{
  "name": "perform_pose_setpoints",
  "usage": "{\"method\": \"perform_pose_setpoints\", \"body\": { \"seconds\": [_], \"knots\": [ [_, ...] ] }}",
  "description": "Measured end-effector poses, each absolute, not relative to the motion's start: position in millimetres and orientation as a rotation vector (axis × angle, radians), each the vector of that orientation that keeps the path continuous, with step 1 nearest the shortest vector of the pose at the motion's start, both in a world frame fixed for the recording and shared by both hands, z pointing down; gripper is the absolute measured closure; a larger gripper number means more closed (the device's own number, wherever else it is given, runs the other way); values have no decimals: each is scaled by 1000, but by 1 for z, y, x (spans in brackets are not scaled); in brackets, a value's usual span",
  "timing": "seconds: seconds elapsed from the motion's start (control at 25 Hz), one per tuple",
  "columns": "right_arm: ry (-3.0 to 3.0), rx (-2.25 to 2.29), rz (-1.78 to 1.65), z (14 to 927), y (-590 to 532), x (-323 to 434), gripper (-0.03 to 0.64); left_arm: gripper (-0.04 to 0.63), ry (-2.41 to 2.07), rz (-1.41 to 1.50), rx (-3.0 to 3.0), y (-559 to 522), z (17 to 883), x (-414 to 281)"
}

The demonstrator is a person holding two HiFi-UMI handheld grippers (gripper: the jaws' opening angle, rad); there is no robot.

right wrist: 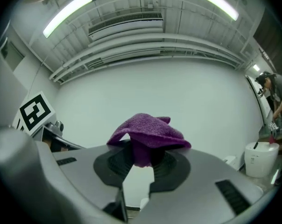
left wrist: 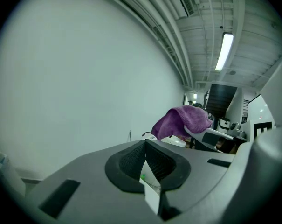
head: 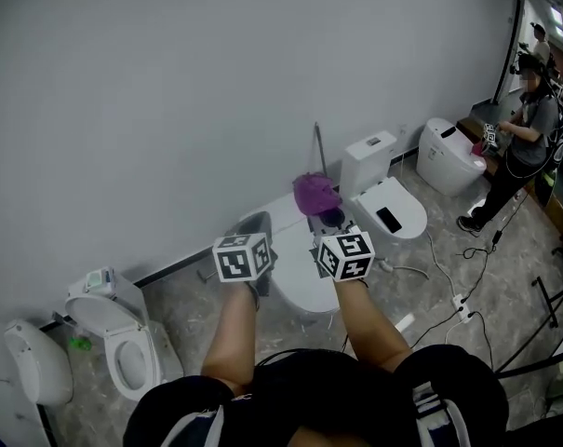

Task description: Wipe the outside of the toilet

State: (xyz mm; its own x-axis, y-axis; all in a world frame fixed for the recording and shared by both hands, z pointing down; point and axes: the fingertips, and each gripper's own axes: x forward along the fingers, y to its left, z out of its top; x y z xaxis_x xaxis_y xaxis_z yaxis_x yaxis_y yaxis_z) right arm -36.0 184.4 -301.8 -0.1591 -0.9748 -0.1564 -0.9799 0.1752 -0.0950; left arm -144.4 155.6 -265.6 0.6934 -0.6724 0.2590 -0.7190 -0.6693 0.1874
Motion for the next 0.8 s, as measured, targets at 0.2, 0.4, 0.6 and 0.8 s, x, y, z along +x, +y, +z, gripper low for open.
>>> {"method": "perform_pose_setpoints", "body": {
  "seconds": [0.2,0.4,0.6,0.8],
  "knots": [
    [2259,-1886,41,-308,194,-50,540,588,-1107,240,2642,165,-269,-155],
    [2274,-1928,22,-297,193,-55,540,588,-1100,259,2633,166,-261,-159],
    [2275,-1912,-26,-298,202,-62,540,588,-1107,265,2621,176,-262,-167],
    [2295,-1895,-32,-316,202,-75,540,588,-1114,268,2606,180,-276,-176]
  ]
}}
